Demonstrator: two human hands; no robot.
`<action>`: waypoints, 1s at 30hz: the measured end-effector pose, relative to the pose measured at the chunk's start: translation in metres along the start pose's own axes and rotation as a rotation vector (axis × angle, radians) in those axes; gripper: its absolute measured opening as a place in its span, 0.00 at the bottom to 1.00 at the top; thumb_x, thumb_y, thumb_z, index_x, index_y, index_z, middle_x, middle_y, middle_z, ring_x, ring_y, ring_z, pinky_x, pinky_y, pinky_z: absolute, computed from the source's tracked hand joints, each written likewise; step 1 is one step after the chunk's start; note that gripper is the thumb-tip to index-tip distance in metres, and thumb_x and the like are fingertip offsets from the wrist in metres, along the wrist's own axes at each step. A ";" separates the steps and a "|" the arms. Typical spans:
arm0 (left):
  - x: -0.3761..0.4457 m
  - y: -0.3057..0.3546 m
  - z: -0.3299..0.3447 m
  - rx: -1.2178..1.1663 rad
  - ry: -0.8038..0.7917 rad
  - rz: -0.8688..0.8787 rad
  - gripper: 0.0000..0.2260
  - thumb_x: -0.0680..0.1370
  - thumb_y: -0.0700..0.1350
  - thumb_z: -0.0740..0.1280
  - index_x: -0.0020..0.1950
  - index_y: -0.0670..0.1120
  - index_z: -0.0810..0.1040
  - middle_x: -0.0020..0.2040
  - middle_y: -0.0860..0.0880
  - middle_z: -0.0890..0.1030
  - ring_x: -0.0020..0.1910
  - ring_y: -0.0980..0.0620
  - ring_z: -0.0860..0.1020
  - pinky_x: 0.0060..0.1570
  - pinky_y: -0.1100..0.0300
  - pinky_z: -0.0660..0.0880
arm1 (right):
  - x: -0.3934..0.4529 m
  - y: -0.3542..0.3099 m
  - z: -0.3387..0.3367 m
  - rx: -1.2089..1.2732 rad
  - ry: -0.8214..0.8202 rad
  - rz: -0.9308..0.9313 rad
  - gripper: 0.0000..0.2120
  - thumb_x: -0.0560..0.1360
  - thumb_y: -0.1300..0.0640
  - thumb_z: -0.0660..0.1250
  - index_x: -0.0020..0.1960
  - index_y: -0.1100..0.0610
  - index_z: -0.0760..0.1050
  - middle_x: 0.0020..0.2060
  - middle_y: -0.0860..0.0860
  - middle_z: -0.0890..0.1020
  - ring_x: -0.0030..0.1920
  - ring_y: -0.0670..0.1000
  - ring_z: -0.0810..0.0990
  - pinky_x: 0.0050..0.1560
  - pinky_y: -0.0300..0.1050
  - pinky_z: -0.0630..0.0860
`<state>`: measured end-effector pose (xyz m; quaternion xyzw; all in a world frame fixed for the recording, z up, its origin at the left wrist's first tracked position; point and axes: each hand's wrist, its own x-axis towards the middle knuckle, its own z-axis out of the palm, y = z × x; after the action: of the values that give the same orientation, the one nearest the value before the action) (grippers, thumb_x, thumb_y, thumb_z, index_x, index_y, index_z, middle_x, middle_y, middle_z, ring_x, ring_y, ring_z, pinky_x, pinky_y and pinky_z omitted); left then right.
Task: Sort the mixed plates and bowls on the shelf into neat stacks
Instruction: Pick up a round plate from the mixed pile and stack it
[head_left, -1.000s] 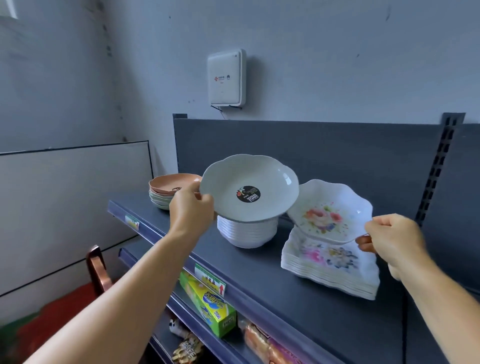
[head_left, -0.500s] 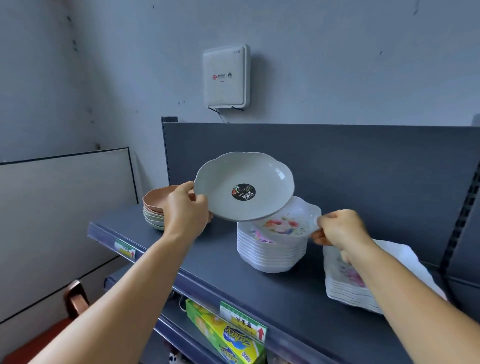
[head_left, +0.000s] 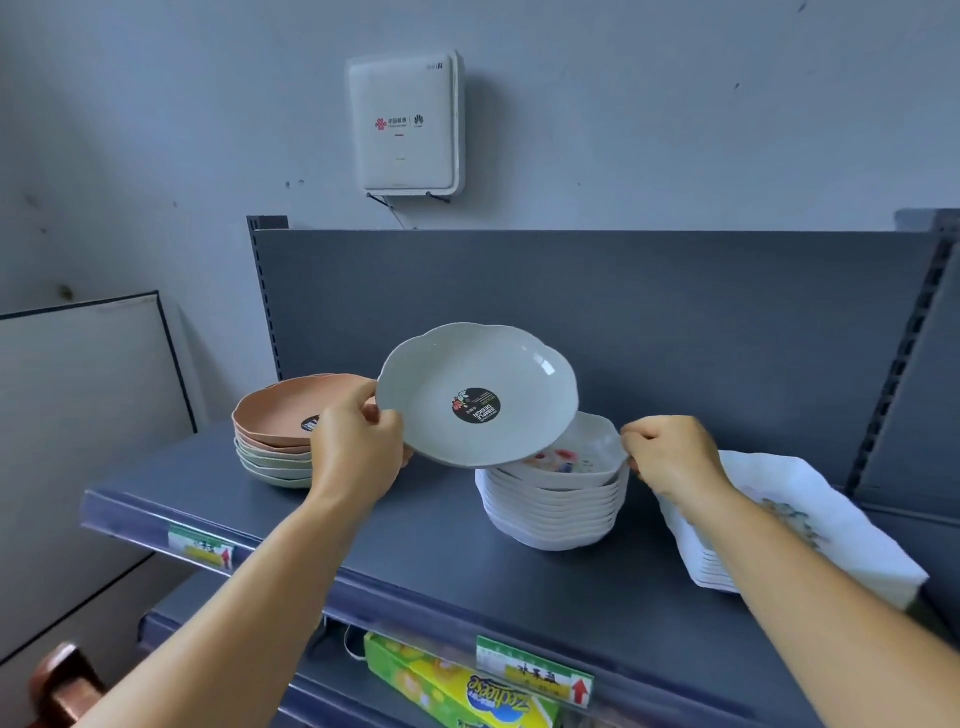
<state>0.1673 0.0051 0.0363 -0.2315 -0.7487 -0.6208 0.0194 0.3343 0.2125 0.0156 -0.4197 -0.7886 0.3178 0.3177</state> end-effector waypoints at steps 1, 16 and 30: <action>0.002 -0.002 -0.001 0.001 -0.007 0.005 0.16 0.73 0.34 0.57 0.49 0.46 0.81 0.30 0.47 0.77 0.25 0.48 0.72 0.32 0.59 0.72 | -0.003 -0.001 0.000 -0.022 0.011 -0.014 0.11 0.71 0.64 0.59 0.30 0.62 0.67 0.29 0.56 0.67 0.33 0.52 0.62 0.34 0.44 0.59; 0.022 -0.026 -0.054 -0.013 -0.013 0.063 0.17 0.69 0.38 0.57 0.41 0.57 0.80 0.39 0.40 0.81 0.35 0.44 0.78 0.44 0.40 0.81 | -0.071 -0.097 0.046 0.019 -0.036 -0.256 0.19 0.76 0.54 0.65 0.66 0.55 0.73 0.42 0.46 0.77 0.60 0.51 0.76 0.52 0.43 0.69; 0.098 -0.075 -0.119 0.123 0.201 -0.141 0.11 0.76 0.35 0.57 0.48 0.39 0.79 0.35 0.42 0.78 0.32 0.46 0.72 0.31 0.58 0.71 | -0.038 -0.172 0.164 0.078 -0.291 -0.285 0.18 0.73 0.54 0.67 0.59 0.61 0.73 0.54 0.54 0.79 0.53 0.56 0.77 0.49 0.48 0.73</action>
<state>0.0210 -0.0839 0.0253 -0.1132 -0.7941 -0.5936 0.0646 0.1457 0.0649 0.0408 -0.2410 -0.8646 0.3574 0.2582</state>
